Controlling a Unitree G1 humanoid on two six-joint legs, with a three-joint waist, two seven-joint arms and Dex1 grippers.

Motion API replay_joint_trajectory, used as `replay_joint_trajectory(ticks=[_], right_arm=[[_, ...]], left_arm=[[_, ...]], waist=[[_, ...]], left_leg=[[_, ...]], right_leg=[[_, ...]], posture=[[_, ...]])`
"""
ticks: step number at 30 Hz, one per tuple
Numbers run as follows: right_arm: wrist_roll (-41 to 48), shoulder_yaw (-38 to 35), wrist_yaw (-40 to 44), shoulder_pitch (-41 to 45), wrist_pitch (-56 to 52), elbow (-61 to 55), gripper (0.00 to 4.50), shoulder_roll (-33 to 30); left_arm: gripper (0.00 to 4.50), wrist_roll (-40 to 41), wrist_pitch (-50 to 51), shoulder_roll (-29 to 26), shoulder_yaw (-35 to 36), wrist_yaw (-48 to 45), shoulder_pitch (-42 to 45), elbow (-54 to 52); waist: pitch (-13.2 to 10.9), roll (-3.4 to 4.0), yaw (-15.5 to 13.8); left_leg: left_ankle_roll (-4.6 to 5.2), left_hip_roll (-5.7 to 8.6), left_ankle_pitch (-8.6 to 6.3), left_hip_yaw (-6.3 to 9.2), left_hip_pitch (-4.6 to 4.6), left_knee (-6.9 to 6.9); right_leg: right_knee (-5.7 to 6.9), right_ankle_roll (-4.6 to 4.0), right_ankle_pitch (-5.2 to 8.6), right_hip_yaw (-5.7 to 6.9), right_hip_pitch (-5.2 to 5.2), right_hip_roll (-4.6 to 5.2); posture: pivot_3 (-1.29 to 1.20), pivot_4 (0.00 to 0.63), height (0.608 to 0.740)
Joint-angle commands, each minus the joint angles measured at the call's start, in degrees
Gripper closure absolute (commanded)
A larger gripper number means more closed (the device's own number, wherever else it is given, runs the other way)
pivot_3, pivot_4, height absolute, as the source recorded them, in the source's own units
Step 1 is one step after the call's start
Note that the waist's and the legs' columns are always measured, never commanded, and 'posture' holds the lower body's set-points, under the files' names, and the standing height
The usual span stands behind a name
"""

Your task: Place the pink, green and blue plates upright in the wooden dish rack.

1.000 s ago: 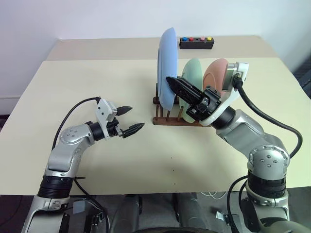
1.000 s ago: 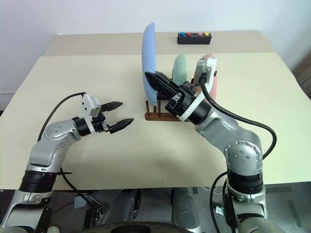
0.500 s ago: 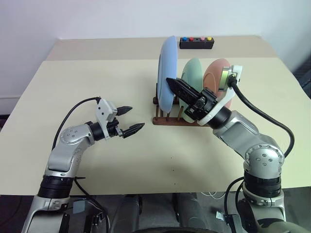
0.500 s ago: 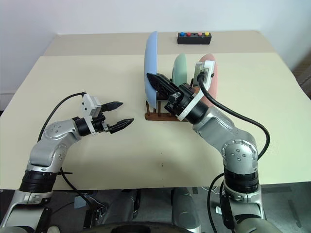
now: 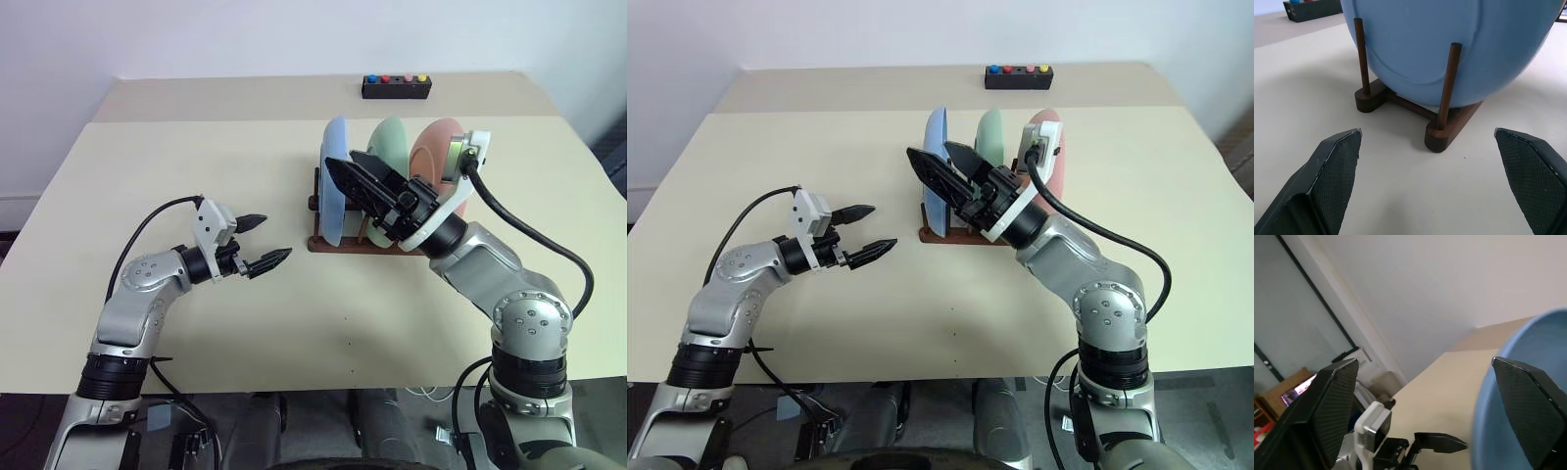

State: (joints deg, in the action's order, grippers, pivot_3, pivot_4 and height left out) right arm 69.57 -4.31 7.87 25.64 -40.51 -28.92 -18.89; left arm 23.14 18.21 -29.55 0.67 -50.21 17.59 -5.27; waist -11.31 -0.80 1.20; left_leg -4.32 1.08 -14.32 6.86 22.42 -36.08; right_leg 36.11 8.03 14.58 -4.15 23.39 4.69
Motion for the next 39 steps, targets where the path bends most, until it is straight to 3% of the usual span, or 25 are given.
replay_joint_trajectory(ticks=[1, 11, 15, 20, 24, 27, 30, 39], right_arm=[[-3.03, -0.21, 2.32, 2.07, 1.69, -3.32, 0.02, -1.49], [-10.33, -4.07, 12.17, 4.29, 3.61, -8.97, 0.02, -13.2], [-12.3, -13.21, 19.3, -2.67, 5.92, -10.3, 0.02, -21.45], [-13.93, -28.75, 30.04, -21.31, 7.1, -10.29, 0.02, -28.11], [-19.45, -35.14, 36.68, -37.73, 10.04, -9.26, 0.02, -26.18], [-24.41, -35.6, 39.52, -45.84, 13.95, -6.66, 0.02, -23.74], [-32.4, -29.33, 39.16, -47.72, 18.68, -1.83, 0.02, -21.36], [-36.2, -27.82, 42.17, -43.97, 24.37, 9.56, 0.02, -21.1]], left_arm=[[0.0, 0.29, -0.5, 0.02, 0.08, -0.17, 0.11, -1.83], [0.0, 0.28, -0.32, -0.1, 0.46, 0.14, -0.05, -2.12], [0.0, 0.23, -0.28, -0.31, 0.79, 0.43, -0.8, -2.46], [0.0, 0.02, -0.26, -0.7, 0.97, 0.58, -2.29, -2.73], [0.0, -1.03, -1.72, -0.5, 0.26, 0.75, -4.16, -2.8], [0.0, -2.08, -3.92, 0.32, -0.04, 1.35, -5.38, -2.36], [0.0, -5.71, -11.11, 1.08, 0.58, 2.65, -7.13, 1.68], [0.0, -5.81, -16.18, 1.65, 2.56, 3.52, -11.01, 3.93]], waist=[[0.0, 0.0, 0.0], [-0.01, 0.01, -0.09], [0.0, -0.03, -0.59], [-0.01, -0.05, -0.57], [0.02, -0.06, -0.36], [0.04, -0.11, -0.42], [0.09, -0.19, -0.12], [0.09, -0.17, -0.42]], left_leg=[[0.0, 0.0, 0.0, 0.0, 0.0, 0.0], [0.0, 0.0, 0.0, -0.01, 0.02, 0.01], [0.0, 0.0, 0.0, -0.01, 0.05, -0.01], [0.09, 0.0, -0.05, -0.02, 0.07, 0.0], [0.09, -0.01, -0.05, -0.09, -0.02, -0.03], [0.09, -0.01, -0.05, -0.09, -0.07, -0.05], [0.09, -0.01, -0.05, -0.24, -0.11, -0.15], [0.08, -0.01, -0.05, -0.22, -0.09, -0.13]], right_leg=[[0.0, 0.0, 0.0, 0.0, 0.0, 0.0], [-0.03, 0.01, 0.0, 0.0, 0.01, 0.01], [-0.11, 0.01, 0.01, 0.01, -0.03, 0.01], [-0.2, 0.03, 0.02, 0.01, -0.08, 0.02], [-0.14, 0.02, 0.02, -0.03, -0.1, 0.01], [-0.17, -0.1, 0.14, -0.03, -0.21, 0.0], [-0.21, -0.17, 0.12, -0.18, -0.23, 0.02], [-0.23, -0.2, 0.11, -0.16, -0.22, 0.02]], posture=[[0.0, 0.15, 0.74], [0.0, 0.15, 0.74], [0.0, 0.15, 0.74], [0.0, 0.15, 0.74], [0.0, 0.15, 0.74], [0.0, 0.15, 0.74], [0.0, 0.15, 0.74], [0.0, 0.15, 0.74]])
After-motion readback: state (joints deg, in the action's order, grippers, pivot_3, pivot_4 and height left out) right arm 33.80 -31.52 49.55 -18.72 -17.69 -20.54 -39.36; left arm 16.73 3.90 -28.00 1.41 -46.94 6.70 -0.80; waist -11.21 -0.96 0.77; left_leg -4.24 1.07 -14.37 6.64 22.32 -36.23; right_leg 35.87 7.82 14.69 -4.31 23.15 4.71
